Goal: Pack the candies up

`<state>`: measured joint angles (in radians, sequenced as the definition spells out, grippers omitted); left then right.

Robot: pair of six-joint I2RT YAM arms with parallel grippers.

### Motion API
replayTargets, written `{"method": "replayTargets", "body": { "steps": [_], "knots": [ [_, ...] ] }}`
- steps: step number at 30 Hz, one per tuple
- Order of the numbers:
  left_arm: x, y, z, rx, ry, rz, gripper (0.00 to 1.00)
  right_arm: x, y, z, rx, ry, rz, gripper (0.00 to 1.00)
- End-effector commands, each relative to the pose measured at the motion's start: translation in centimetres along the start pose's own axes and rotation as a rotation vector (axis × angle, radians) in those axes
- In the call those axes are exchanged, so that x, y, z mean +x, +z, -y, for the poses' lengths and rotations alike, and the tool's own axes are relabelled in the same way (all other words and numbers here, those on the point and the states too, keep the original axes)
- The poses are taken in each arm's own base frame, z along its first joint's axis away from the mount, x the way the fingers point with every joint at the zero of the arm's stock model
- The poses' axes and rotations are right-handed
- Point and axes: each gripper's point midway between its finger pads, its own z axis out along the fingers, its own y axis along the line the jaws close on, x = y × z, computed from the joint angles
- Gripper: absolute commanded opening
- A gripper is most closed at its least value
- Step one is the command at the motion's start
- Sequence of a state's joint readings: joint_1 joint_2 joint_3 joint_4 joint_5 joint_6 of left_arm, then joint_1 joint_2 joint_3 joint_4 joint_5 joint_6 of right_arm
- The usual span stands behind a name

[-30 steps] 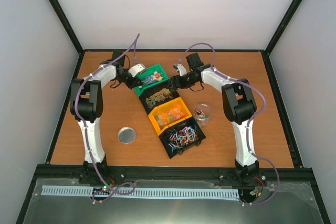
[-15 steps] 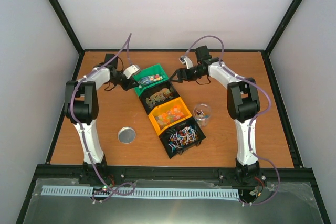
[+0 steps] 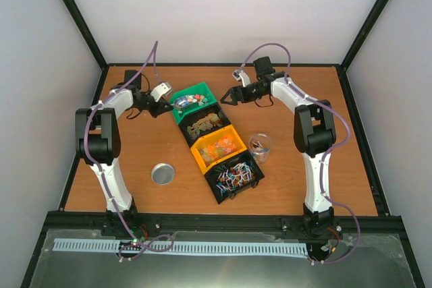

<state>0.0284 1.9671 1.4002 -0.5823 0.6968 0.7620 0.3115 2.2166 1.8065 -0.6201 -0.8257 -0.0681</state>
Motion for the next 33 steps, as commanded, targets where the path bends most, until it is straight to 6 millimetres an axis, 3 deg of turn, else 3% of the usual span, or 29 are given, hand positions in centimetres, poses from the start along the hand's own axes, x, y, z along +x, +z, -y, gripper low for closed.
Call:
{"method": "replayTargets", "body": {
  "steps": [1,19,27,33],
  "knots": [
    [-2.3,-2.1,-0.1,-0.013,0.087,0.097,0.01,-1.6,-2.0,-1.2,0.003,-0.053,0.033,0.95],
    [-5.2,-4.1,0.9,-0.034,0.102,0.234,0.01,-1.5,-3.4,-1.2,0.028,-0.094,0.034,0.99],
    [-7.6,-6.4,2.4,-0.011,0.135,0.289,0.01,-1.2,-4.1,-1.0,0.038,-0.088,0.044,1.00],
    [-8.9,-7.7,4.6,0.036,0.186,0.272,0.01,-1.5,-4.7,-0.3,0.052,-0.079,0.063,1.00]
  ]
}}
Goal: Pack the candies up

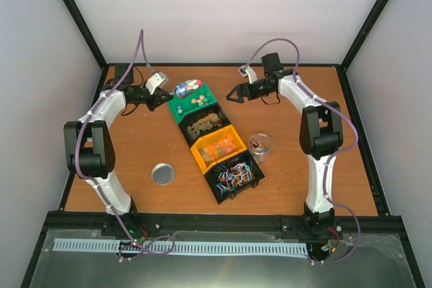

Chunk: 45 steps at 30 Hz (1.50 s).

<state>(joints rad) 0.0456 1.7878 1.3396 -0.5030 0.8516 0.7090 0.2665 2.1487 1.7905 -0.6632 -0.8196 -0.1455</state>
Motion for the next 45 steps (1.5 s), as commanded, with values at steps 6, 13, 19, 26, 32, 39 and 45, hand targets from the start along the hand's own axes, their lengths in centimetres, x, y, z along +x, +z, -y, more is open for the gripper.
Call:
{"method": "replayTargets", "body": {
  "steps": [6,13,19,26,32,39,45],
  "knots": [
    [-4.5,-1.9,4.8,0.088,0.198,0.026,0.01,-1.1,-2.4,0.3,0.039,-0.017,0.048,1.00],
    [-4.7,-1.4,9.5,0.195,0.265,-0.009,0.01,-0.3,-4.3,1.6,0.068,0.011,0.065,1.00],
    [-4.3,-0.9,13.7,0.280,0.348,-0.056,0.01,0.8,-5.5,2.1,0.082,0.031,0.078,1.00],
    [-3.8,0.3,18.6,0.373,0.430,-0.117,0.01,1.8,-6.6,2.8,0.098,0.054,0.099,1.00],
    [-4.4,2.2,21.6,0.427,0.451,-0.147,0.01,2.7,-7.0,3.3,0.099,0.077,0.110,1.00],
    [-4.9,4.5,23.1,0.446,0.428,-0.215,0.01,3.6,-7.4,3.6,0.100,0.101,0.127,1.00],
    [-4.4,6.3,23.5,0.458,0.418,-0.307,0.01,4.2,-7.6,3.9,0.095,0.116,0.132,1.00]
  ]
}}
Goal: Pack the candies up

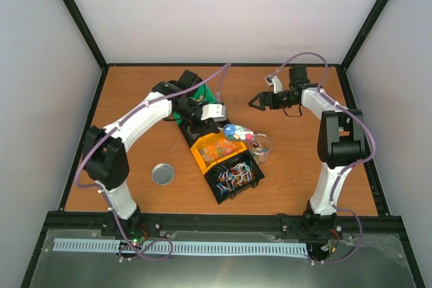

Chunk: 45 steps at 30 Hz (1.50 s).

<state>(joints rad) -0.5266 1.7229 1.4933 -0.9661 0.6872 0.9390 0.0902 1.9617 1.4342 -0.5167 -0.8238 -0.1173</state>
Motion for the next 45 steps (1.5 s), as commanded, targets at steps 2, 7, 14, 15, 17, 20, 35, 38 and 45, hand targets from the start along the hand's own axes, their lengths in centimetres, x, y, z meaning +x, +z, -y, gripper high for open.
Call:
{"method": "replayTargets", "body": {
  "steps": [2,7,14,15,17,20,35,38,45],
  "knots": [
    [-1.2,0.8,-0.4,0.012,-0.017,-0.060,0.01,-1.0,-1.5,-0.6,-0.008,-0.026,0.056,1.00],
    [-1.3,1.9,-0.6,0.016,-0.022,-0.130,0.01,-0.7,-2.0,0.1,-0.007,-0.008,0.067,1.00],
    [-1.3,2.7,-0.7,0.023,-0.020,-0.214,0.01,-0.5,-2.5,0.9,-0.009,0.017,0.083,1.00],
    [-1.3,2.6,-0.7,0.020,-0.017,-0.223,0.01,-0.6,-2.6,1.0,-0.008,0.018,0.087,1.00],
    [-1.4,2.8,-0.7,0.019,-0.007,-0.247,0.01,-0.6,-2.7,1.2,-0.009,0.022,0.091,1.00],
    [-1.4,3.2,-0.2,0.034,0.018,-0.286,0.01,-0.4,-2.7,1.5,-0.007,0.030,0.090,1.00],
    [-3.5,2.9,-0.1,-0.002,0.037,-0.368,0.01,0.5,-3.4,2.1,-0.012,0.072,0.096,1.00],
    [-3.5,2.9,0.1,-0.003,0.034,-0.382,0.01,0.6,-3.4,2.1,-0.013,0.075,0.095,1.00],
    [-3.9,2.5,0.0,-0.025,0.033,-0.401,0.01,0.7,-3.4,1.8,-0.025,0.079,0.098,1.00]
  ]
}}
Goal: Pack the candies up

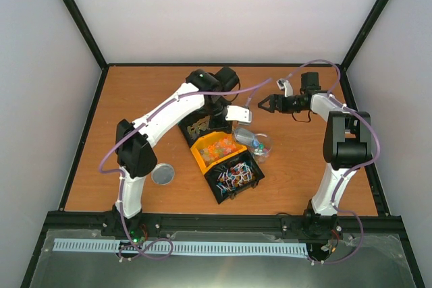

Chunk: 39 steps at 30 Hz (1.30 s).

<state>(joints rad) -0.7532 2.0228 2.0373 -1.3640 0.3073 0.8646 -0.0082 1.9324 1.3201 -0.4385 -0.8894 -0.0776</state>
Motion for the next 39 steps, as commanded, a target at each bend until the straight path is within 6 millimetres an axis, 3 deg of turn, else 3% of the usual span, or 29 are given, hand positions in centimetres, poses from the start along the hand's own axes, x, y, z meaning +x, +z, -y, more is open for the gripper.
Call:
{"method": "replayTargets", "body": {
  "steps": [1,8,13,19,22,28,35,39],
  "knots": [
    [-0.5,-1.1,0.0,-0.023,-0.017,-0.012,0.01,-0.8,-1.0,-1.0,-0.018,-0.018,0.035,1.00],
    [-0.6,-2.1,-0.3,-0.054,-0.059,-0.004,0.01,-1.1,-1.0,-1.0,-0.025,-0.005,0.044,1.00],
    [0.4,-4.0,-1.3,-0.070,-0.216,0.059,0.01,-1.6,-0.7,-1.3,-0.030,0.010,0.058,1.00],
    [5.9,-7.9,-4.1,-0.141,-0.476,0.077,0.01,-1.4,0.7,-3.0,-0.026,-0.020,0.017,0.97],
    [9.3,-9.2,-4.3,-0.131,-0.608,0.056,0.01,-0.8,1.9,-4.0,-0.024,-0.041,-0.025,0.94],
    [15.8,-9.9,-4.2,-0.168,-0.792,-0.085,0.01,0.1,4.5,-5.5,0.004,-0.108,-0.091,0.88],
    [19.2,-8.8,-3.4,-0.160,-0.919,-0.284,0.01,1.0,7.3,-6.1,0.000,-0.106,-0.169,0.81],
    [19.7,-7.8,-2.9,-0.148,-0.960,-0.329,0.01,1.6,8.7,-7.3,-0.023,-0.133,-0.202,0.75]
  ]
}}
